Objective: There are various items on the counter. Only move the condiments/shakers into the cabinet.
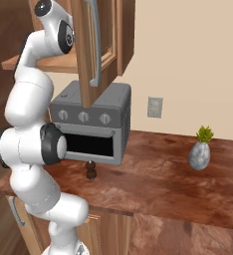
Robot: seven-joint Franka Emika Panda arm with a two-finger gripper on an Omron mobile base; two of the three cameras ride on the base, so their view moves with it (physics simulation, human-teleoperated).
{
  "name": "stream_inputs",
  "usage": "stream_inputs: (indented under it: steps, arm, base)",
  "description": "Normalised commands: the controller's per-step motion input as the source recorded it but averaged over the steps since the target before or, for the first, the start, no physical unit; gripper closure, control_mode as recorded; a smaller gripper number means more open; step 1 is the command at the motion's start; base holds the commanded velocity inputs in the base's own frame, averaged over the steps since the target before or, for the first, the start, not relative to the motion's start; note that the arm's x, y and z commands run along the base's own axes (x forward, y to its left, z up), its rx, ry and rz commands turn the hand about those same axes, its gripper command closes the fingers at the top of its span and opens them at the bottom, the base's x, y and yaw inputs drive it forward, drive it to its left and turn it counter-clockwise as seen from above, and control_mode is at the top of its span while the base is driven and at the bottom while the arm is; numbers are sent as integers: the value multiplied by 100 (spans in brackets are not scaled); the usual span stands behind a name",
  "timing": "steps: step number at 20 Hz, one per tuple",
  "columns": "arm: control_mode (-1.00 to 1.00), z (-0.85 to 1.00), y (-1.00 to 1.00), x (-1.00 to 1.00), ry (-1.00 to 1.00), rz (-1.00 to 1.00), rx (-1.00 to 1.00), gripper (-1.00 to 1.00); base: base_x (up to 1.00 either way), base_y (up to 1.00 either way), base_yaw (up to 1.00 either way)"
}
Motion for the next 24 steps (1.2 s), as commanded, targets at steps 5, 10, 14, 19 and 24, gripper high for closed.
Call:
stream_inputs:
  steps: [5, 10, 14, 19, 24]
  arm:
    - [-100, -22, 0, 29, 0, 0, -4, -100]
    - [-100, -21, 0, 39, -3, 0, -6, -100]
    - [-100, -15, 0, 54, -4, 0, -5, -100]
    - [-100, -1, 0, 21, -1, 0, 0, -100]
    - [-100, 0, 0, -5, 0, 0, 0, -100]
  base:
    - [0, 0, 0]
    - [0, 0, 0]
    - [0, 0, 0]
    - [0, 0, 0]
    - [0, 0, 0]
